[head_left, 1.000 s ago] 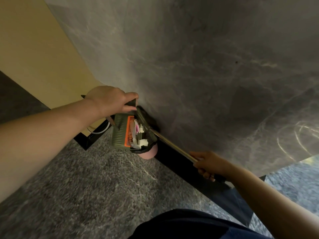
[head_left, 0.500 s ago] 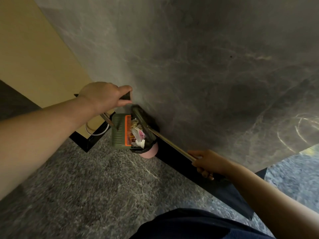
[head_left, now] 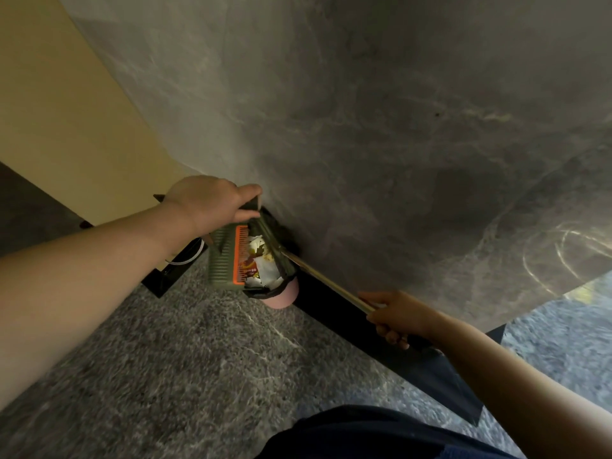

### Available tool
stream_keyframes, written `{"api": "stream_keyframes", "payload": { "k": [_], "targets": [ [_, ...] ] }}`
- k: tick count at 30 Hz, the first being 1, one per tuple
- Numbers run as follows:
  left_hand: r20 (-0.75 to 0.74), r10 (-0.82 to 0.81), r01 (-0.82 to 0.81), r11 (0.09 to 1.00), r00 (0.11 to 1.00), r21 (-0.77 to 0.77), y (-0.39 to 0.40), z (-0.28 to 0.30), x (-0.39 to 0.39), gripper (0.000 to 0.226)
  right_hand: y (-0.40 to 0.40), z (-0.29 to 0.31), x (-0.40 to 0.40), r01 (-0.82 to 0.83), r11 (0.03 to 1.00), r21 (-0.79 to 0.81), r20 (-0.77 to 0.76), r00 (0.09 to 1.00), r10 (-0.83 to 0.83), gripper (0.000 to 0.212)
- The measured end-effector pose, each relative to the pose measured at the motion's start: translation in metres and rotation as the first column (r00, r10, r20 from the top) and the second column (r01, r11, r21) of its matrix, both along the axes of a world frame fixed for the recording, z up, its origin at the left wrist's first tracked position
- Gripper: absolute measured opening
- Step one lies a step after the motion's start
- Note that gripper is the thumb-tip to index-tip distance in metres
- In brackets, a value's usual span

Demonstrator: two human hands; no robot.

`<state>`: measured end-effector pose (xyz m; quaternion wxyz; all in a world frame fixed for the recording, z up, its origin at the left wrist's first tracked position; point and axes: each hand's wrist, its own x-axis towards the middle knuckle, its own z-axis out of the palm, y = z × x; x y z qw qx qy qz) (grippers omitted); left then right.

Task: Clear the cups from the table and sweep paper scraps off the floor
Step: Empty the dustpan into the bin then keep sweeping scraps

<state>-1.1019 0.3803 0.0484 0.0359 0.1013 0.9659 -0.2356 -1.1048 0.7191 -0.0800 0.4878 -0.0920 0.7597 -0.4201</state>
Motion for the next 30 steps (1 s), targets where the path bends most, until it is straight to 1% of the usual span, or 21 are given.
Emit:
{"api": "stream_keyframes", "payload": {
  "k": [6, 7, 10, 12, 15, 18, 21, 24, 30],
  "targets": [
    [-0.122, -0.034, 0.038, 0.999, 0.992, 0.026, -0.019, 0.024, -0.007, 0.067, 0.005, 0.002, -0.001, 0.013, 1.0, -0.006, 0.002, 1.0, -0.013, 0.055],
    [-0.107, -0.038, 0.041, 0.999, 0.994, 0.024, -0.015, 0.02, -0.006, 0.066, 0.005, 0.002, -0.001, 0.018, 1.0, -0.009, 0.003, 1.0, -0.018, 0.055],
    [0.016, -0.015, 0.015, 1.0, 1.0, -0.008, 0.004, -0.001, -0.001, 0.055, 0.005, 0.0, -0.002, 0.019, 1.0, -0.004, 0.014, 1.0, -0.019, 0.055],
    [0.019, -0.016, 0.016, 1.0, 1.0, -0.009, 0.007, -0.003, -0.003, 0.054, 0.006, -0.002, -0.004, 0.022, 1.0, 0.002, 0.016, 1.0, -0.022, 0.057],
    [-0.007, -0.009, 0.009, 1.0, 1.0, 0.004, 0.004, 0.006, -0.01, 0.061, 0.005, -0.004, -0.005, 0.014, 1.0, 0.011, 0.014, 1.0, -0.014, 0.058],
    [0.042, 0.025, -0.028, 0.997, 0.999, 0.077, 0.01, 0.007, -0.014, 0.053, 0.003, -0.006, -0.002, 0.004, 1.0, 0.011, 0.007, 1.0, -0.004, 0.056],
    [0.118, 0.081, -0.101, 0.979, 0.99, 0.176, 0.012, 0.007, -0.016, 0.042, 0.003, -0.009, 0.001, 0.011, 1.0, -0.001, 0.001, 1.0, -0.011, 0.055],
    [0.193, 0.104, -0.146, 0.965, 0.976, 0.216, 0.01, 0.005, -0.014, 0.033, 0.003, -0.012, 0.003, 0.029, 1.0, -0.008, 0.0, 1.0, -0.029, 0.055],
    [0.33, 0.175, -0.273, 0.921, 0.928, 0.278, 0.004, 0.006, -0.009, 0.026, -0.001, -0.014, 0.008, 0.039, 0.999, -0.03, 0.01, 0.999, -0.039, 0.056]
  ]
}}
